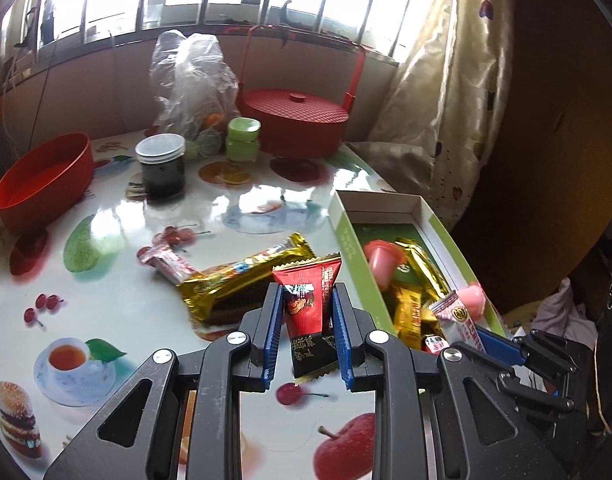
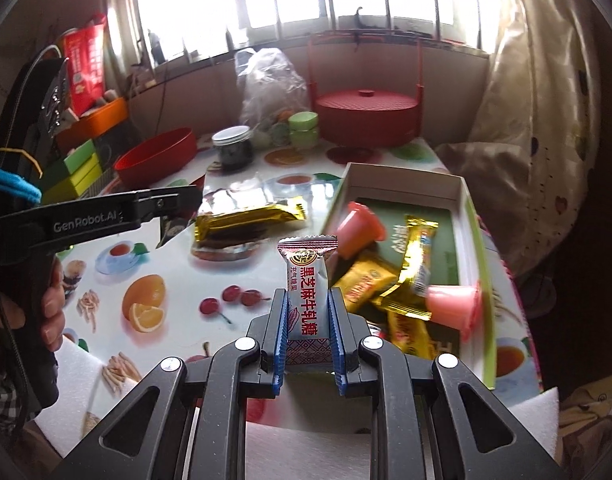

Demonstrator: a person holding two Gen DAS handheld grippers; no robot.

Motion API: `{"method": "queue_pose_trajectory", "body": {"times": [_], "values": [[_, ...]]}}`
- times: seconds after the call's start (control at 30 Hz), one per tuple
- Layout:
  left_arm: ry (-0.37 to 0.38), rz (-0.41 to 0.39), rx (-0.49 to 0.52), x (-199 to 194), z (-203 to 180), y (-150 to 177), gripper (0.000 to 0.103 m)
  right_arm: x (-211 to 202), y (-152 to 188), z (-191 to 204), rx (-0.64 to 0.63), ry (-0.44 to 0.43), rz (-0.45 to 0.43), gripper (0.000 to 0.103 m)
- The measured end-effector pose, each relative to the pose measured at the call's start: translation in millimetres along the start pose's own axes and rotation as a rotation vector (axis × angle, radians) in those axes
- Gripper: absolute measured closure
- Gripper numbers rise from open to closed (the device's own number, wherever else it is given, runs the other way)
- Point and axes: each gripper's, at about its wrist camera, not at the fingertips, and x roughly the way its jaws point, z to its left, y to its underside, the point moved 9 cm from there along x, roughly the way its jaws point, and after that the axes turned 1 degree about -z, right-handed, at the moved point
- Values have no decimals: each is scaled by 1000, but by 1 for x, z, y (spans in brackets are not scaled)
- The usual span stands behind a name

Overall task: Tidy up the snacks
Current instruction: 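Carry the red packet in the left tool and candy bar in the right tool over the box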

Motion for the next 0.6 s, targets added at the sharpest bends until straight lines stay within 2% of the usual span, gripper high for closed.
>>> {"method": "queue_pose_trajectory", "body": {"times": [0.3,0.6], "values": [[97,38,45,17,-42,5,78,-9,1,-43,75,85,-13,85],[149,89,93,40,-77,15,78,-8,5,-79,119,164,2,85]]}}
